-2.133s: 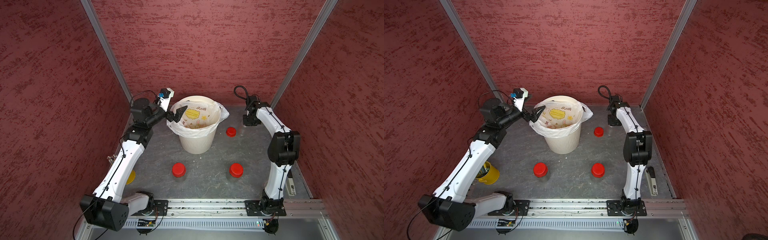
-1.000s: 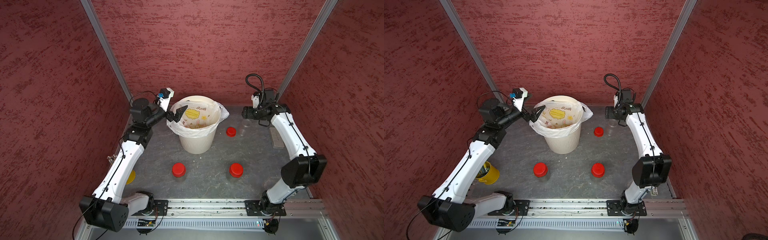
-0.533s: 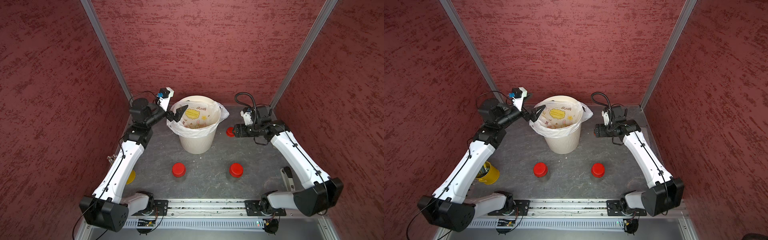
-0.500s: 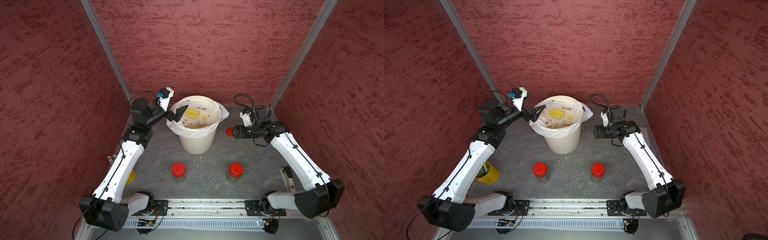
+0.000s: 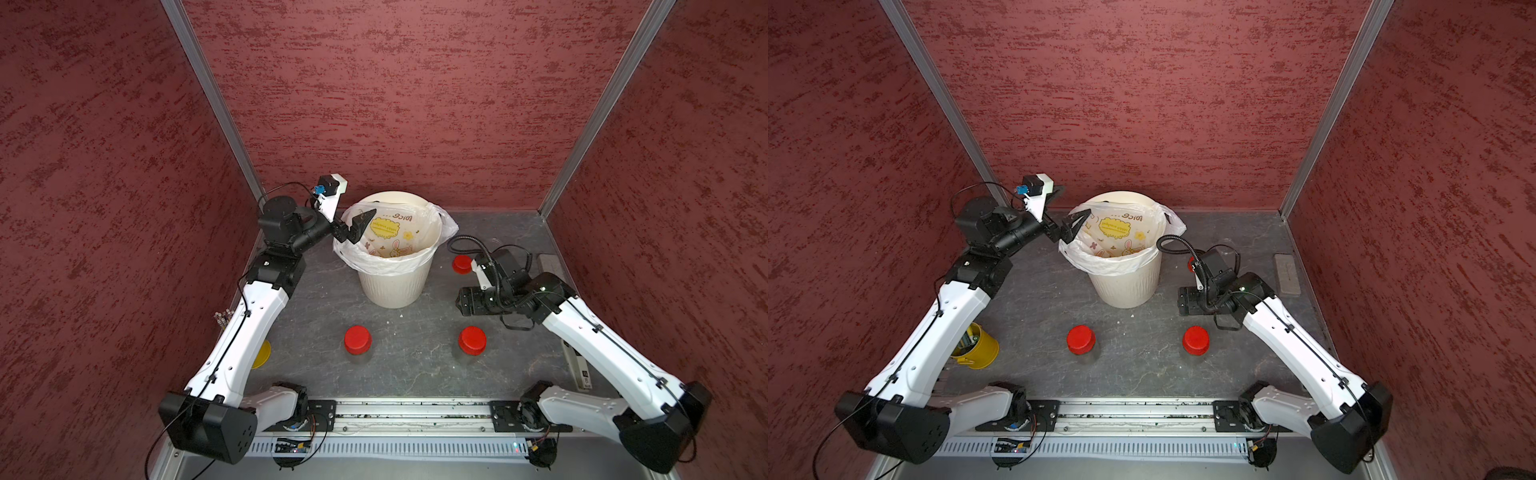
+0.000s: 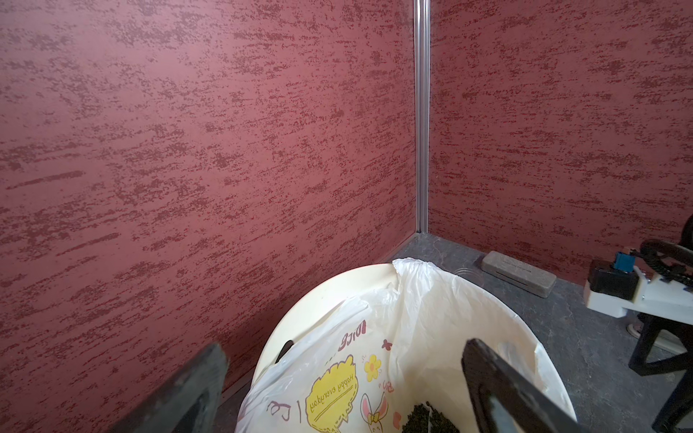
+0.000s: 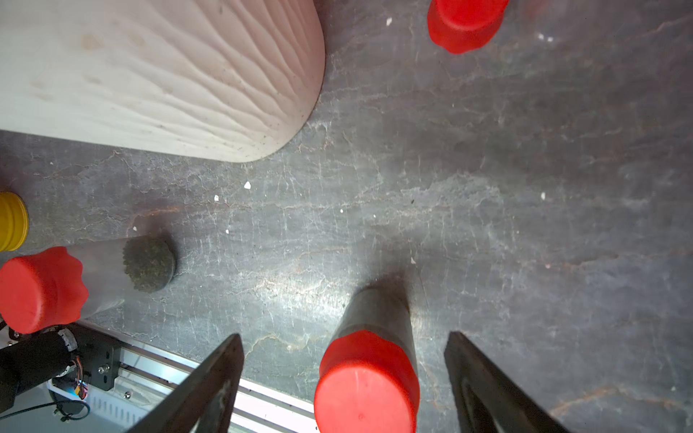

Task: Empty moldy tea leaves from jars
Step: Pick up the jar from the center of the board.

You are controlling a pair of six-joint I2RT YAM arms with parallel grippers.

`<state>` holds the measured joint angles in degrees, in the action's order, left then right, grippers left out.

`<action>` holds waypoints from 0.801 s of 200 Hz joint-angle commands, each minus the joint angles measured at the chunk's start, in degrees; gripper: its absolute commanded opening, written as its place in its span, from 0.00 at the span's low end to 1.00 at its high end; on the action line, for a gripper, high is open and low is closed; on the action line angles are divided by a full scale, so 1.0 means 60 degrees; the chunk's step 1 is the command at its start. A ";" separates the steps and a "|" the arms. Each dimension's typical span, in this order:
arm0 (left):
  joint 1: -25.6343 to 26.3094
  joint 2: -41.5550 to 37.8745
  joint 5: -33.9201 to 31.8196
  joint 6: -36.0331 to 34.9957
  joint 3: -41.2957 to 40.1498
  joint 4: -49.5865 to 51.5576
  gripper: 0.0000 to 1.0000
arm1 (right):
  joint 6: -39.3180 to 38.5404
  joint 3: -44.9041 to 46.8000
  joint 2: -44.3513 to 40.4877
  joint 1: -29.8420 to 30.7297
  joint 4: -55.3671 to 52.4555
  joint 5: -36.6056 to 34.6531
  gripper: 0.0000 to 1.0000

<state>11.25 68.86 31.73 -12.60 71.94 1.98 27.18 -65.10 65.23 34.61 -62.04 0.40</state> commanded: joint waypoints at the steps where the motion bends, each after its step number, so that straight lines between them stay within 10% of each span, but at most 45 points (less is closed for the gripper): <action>1: -0.0058 -0.0196 0.0140 0.0122 -0.0162 -0.0263 1.00 | 0.1142 0.0293 -0.0412 0.0322 -0.0537 -0.0442 0.86; 160: -0.0056 -0.0285 0.0044 0.0069 -0.0242 -0.0256 1.00 | 0.2392 0.2200 -0.0721 0.1321 0.0256 -0.0438 0.85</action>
<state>11.25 68.55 31.68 -12.34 71.05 1.45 39.64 -53.04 61.71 41.78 -63.42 -1.69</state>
